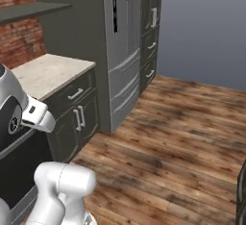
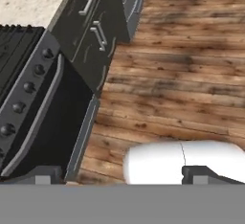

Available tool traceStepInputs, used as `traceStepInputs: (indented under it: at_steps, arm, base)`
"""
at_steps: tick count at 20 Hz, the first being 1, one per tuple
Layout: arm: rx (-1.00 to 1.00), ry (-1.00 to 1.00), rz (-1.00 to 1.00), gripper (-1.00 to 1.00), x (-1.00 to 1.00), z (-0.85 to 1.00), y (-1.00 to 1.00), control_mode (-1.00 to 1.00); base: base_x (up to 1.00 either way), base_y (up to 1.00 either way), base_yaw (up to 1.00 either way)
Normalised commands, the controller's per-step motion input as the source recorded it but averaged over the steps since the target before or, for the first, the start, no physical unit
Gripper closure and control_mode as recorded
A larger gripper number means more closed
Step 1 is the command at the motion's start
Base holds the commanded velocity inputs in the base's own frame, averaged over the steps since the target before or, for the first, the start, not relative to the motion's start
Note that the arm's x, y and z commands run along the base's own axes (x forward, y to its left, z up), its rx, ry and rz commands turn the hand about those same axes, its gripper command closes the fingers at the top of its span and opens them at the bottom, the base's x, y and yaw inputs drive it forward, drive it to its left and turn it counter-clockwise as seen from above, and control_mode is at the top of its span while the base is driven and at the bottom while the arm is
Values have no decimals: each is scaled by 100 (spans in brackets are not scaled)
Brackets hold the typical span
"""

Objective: Place one of the steaks on the plate and the other in the bowl. Then place the bowl in the fridge.

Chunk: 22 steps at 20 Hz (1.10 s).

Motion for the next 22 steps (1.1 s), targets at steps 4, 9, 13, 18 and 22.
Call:
traceStepInputs:
  at_steps: [4, 9, 13, 18, 22]
  arm:
    - [0, 0, 0, -100, 0, 0, 0, 100]
    - [0, 0, 0, -100, 0, 0, 0, 100]
    - [0, 0, 0, -100, 0, 0, 0, 100]
    - [0, 0, 0, -100, 0, 0, 0, 100]
    - [0, 0, 0, -100, 0, 0, 0, 100]
  base:
    - [81, -100, -4]
    - [100, -91, 28]
    - [100, -77, 34]
    - [100, -54, 39]
    - [100, -48, 39]
